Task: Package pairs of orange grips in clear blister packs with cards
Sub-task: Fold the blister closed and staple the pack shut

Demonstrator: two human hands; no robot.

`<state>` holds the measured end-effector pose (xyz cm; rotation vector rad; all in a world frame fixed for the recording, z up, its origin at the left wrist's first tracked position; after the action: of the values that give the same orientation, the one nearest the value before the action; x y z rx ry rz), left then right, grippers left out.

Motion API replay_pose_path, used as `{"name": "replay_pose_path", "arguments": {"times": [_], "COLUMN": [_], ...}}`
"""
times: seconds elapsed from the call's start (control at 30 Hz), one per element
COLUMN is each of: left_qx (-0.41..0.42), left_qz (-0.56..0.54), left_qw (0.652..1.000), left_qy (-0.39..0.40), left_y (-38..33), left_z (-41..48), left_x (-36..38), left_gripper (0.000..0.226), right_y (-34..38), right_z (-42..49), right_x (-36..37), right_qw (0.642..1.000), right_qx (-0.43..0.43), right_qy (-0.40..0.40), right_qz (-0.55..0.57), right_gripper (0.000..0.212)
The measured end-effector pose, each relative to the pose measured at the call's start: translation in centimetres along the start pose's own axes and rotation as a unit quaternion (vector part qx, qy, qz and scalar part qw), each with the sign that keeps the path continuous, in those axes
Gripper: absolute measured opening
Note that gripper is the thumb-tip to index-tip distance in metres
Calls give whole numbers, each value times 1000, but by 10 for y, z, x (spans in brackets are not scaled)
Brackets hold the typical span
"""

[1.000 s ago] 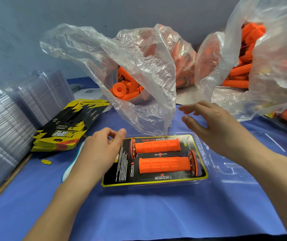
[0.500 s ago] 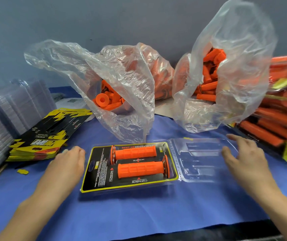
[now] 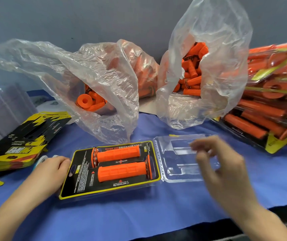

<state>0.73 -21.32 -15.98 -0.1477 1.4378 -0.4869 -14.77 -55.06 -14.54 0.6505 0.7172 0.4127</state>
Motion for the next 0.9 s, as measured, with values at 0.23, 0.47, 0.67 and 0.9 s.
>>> {"name": "replay_pose_path", "arguments": {"times": [0.23,0.47,0.67,0.9], "left_qx": [26,22,12,20], "left_qz": [-16,-10,-35,-31], "left_qw": [999,1000,999,999], "left_qy": [-16,3,26,23], "left_y": [-2,-3,-3,-3], "left_z": [-2,1,-3,-5], "left_x": [0,0,-3,-4], "left_gripper": [35,27,28,28], "right_y": [33,30,33,45], "right_z": [-64,-65,-44,-39], "right_x": [40,51,45,48], "right_qw": [918,728,733,791], "right_qx": [290,517,503,455], "right_qy": [204,38,-42,-51], "right_qz": [176,449,455,407], "right_gripper": [26,31,37,35]}}
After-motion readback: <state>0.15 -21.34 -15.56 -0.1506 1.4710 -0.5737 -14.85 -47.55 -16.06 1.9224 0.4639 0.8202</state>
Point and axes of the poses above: each hand's wrist, its own z-axis towards the middle knuckle, its own x-axis out of the palm, y = z × x, the point moved 1 cm from there along z, towards the middle knuckle, and after that the axes turned 11 degrees about x, right-handed, at the moved point
